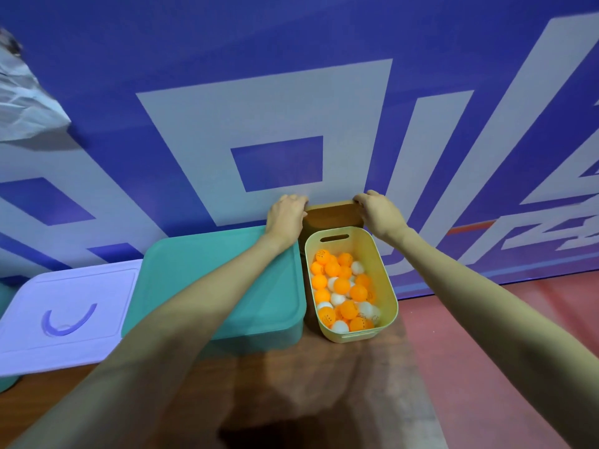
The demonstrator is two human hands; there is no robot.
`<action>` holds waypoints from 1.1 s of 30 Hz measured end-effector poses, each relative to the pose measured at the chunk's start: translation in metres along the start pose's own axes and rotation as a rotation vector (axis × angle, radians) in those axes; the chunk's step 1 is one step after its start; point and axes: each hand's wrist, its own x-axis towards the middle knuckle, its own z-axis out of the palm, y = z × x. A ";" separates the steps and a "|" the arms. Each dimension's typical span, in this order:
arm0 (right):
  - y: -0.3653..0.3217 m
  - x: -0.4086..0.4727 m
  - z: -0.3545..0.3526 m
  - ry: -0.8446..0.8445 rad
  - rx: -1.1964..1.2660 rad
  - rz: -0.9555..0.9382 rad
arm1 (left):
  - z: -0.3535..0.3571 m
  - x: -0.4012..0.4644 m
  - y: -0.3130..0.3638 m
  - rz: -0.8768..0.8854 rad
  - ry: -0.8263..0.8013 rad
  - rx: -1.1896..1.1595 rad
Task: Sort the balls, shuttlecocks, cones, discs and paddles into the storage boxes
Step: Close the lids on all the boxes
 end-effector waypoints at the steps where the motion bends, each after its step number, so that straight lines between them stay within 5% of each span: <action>1: 0.000 0.001 0.001 0.007 0.005 0.003 | 0.001 0.000 -0.002 0.003 0.004 0.002; 13: -0.003 -0.040 -0.062 0.262 -0.046 -0.107 | -0.051 -0.028 0.023 0.189 0.265 -0.093; 25: 0.007 -0.137 -0.057 0.254 -0.240 -0.284 | -0.043 -0.126 0.056 0.435 0.130 0.028; 33: 0.016 -0.194 -0.021 0.054 -0.167 -0.289 | -0.006 -0.163 0.058 0.562 0.021 0.225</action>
